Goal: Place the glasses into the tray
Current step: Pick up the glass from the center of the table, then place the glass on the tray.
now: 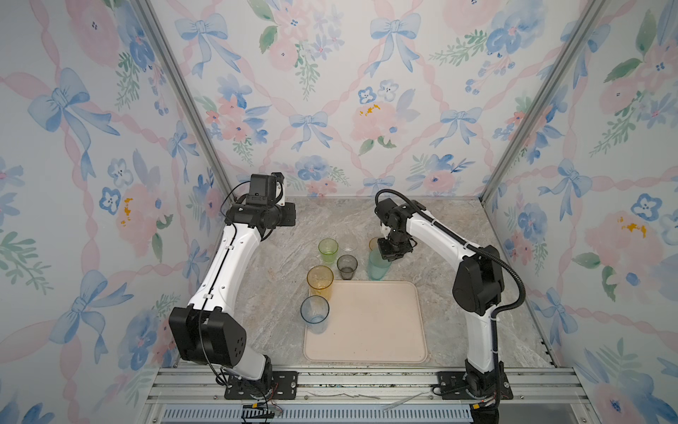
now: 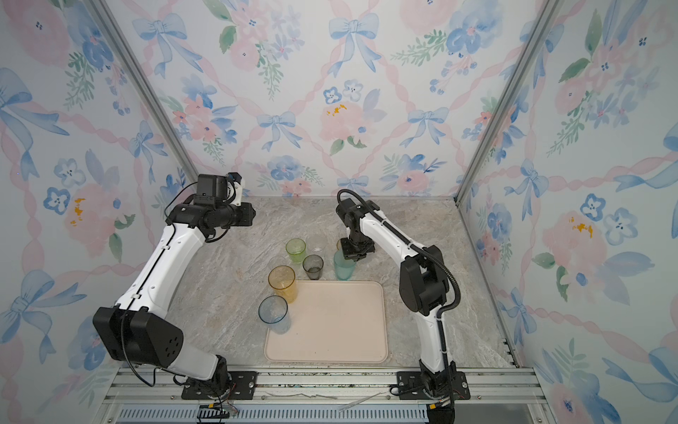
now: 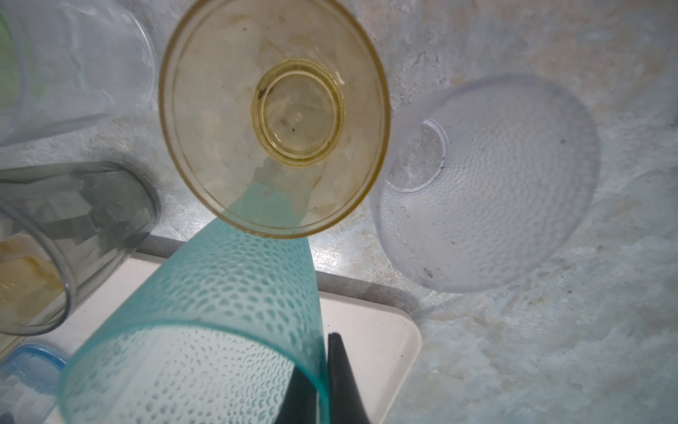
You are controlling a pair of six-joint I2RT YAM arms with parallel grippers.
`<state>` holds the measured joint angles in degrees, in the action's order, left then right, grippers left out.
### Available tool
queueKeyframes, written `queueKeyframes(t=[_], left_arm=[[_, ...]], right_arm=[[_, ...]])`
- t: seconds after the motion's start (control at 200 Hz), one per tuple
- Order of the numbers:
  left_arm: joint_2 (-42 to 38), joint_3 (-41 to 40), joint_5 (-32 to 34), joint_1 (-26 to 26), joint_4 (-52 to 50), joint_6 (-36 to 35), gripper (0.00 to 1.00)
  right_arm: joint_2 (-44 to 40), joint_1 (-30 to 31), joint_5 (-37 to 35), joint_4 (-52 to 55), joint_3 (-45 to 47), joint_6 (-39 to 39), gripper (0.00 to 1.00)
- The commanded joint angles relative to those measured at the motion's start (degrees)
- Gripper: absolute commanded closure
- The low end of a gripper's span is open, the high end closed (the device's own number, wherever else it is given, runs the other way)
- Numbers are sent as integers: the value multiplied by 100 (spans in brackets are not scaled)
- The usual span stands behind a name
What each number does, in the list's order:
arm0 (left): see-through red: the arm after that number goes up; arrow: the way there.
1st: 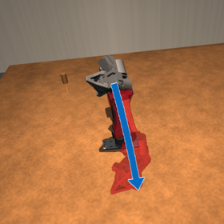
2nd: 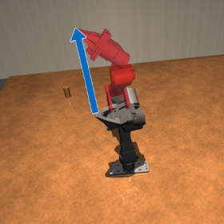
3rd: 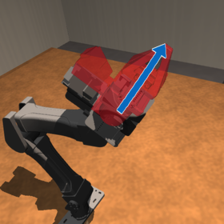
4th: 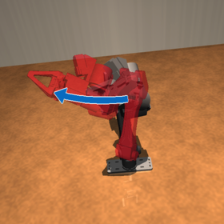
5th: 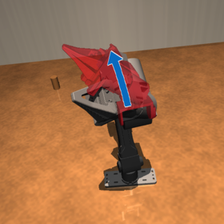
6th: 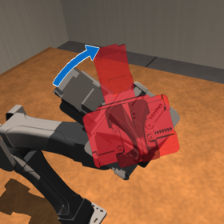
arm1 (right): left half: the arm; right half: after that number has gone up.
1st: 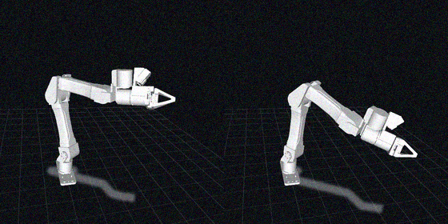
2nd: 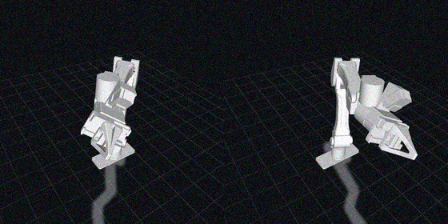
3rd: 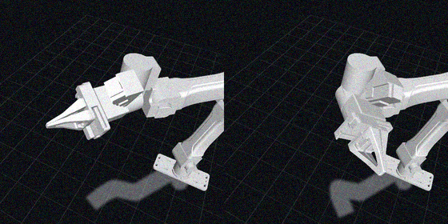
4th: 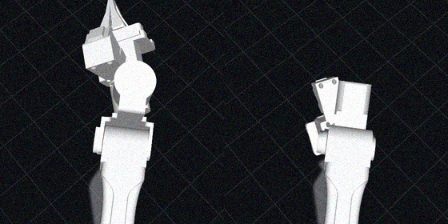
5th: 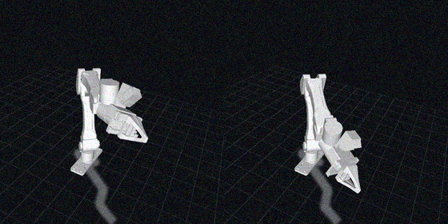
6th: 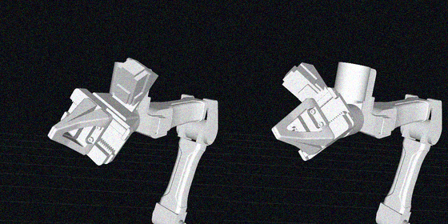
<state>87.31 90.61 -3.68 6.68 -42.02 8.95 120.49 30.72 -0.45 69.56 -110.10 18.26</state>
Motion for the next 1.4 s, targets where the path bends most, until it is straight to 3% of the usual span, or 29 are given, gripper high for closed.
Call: queueKeyframes(t=[0.0, 0.4, 0.73, 1.006, 1.396], left_arm=[[57, 158, -81, -55, -36, -130, 67], [56, 134, -124, -61, -32, -112, 68], [15, 121, -172, -61, -28, -86, 68], [-101, 71, -213, -59, -44, -64, 68], [-276, -58, -256, -59, -45, -7, 67]], right_arm=[[-19, -49, -16, 92, -37, 46, 100], [-659, 167, -260, 602, -550, -3, 100], [-1010, 1109, -556, 1227, -727, 24, 100], [-592, 1856, -650, 1467, -952, 15, 100], [25, 2212, -474, 1377, -1242, -68, 100]])
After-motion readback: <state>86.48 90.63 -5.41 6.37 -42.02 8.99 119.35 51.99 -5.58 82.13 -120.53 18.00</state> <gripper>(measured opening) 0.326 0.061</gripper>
